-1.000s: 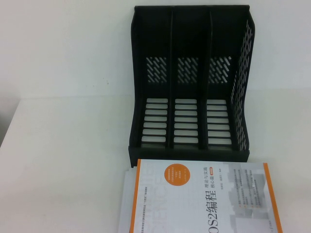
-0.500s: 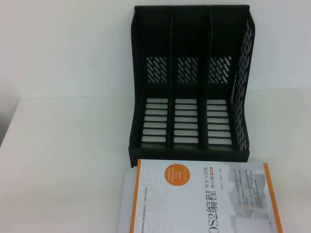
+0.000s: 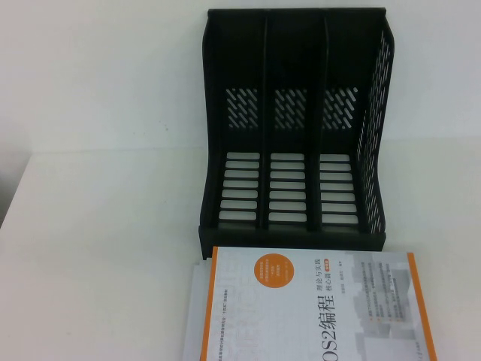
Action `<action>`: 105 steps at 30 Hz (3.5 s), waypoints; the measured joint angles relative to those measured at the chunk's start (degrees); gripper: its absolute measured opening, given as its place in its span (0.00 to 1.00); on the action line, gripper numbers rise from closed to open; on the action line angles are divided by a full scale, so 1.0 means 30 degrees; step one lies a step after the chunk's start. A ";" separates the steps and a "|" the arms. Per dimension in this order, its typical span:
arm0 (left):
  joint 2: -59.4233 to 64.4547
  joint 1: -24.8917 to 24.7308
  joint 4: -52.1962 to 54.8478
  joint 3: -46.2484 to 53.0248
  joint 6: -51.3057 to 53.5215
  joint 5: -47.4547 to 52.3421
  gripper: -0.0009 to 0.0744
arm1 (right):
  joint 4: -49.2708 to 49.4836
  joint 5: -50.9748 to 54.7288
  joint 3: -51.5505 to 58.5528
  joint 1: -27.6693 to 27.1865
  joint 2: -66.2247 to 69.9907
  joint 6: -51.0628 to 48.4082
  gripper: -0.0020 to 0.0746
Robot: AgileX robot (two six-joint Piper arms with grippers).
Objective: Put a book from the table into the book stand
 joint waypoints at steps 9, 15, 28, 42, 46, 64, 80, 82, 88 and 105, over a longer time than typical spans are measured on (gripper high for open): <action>0.4670 0.0000 -0.1199 -0.1161 -0.0180 0.3186 0.01 | 0.8224 0.3191 -0.2419 0.0000 0.5477 -0.8010 0.02; 0.8764 0.0000 -0.1709 -0.3032 -0.0027 0.9670 0.01 | 1.1503 0.4566 -0.2447 0.0035 0.8294 -0.9977 0.02; 1.5025 0.0000 -1.0964 -0.4031 0.8961 1.4004 0.01 | 1.1986 0.4045 -0.2531 0.1022 1.9755 -1.2649 0.02; 1.7101 0.0000 -1.3734 -0.4042 1.0542 1.3549 0.01 | 1.3666 0.0595 -0.2899 0.4121 2.3970 -1.3537 0.02; 1.7101 0.0000 -1.3781 -0.4042 1.0581 1.3100 0.01 | 1.4290 0.0714 -0.3261 0.4356 2.4176 -1.4000 0.02; 1.7101 0.0277 -1.5111 -0.4042 1.0780 1.2049 0.01 | 1.5137 0.0969 -0.6058 0.7858 2.6847 -1.3741 0.03; 2.4401 0.7706 -1.9165 -0.4484 1.7340 2.0372 0.03 | 1.5219 0.1033 -0.6808 0.8214 2.7452 -1.3931 0.03; 2.5647 0.7706 -1.8980 -0.4942 1.7427 2.0408 0.11 | 1.5219 0.1033 -0.6808 0.8214 2.7452 -1.4009 0.03; 2.8421 0.7706 -1.8436 -0.6007 1.7121 2.0408 0.67 | 1.5219 0.1045 -0.6808 0.8214 2.7452 -1.4077 0.03; 3.3164 0.4187 -1.9595 -0.6160 1.7413 2.0336 0.83 | 1.6239 0.1086 -0.6808 0.8214 2.7601 -1.4077 0.03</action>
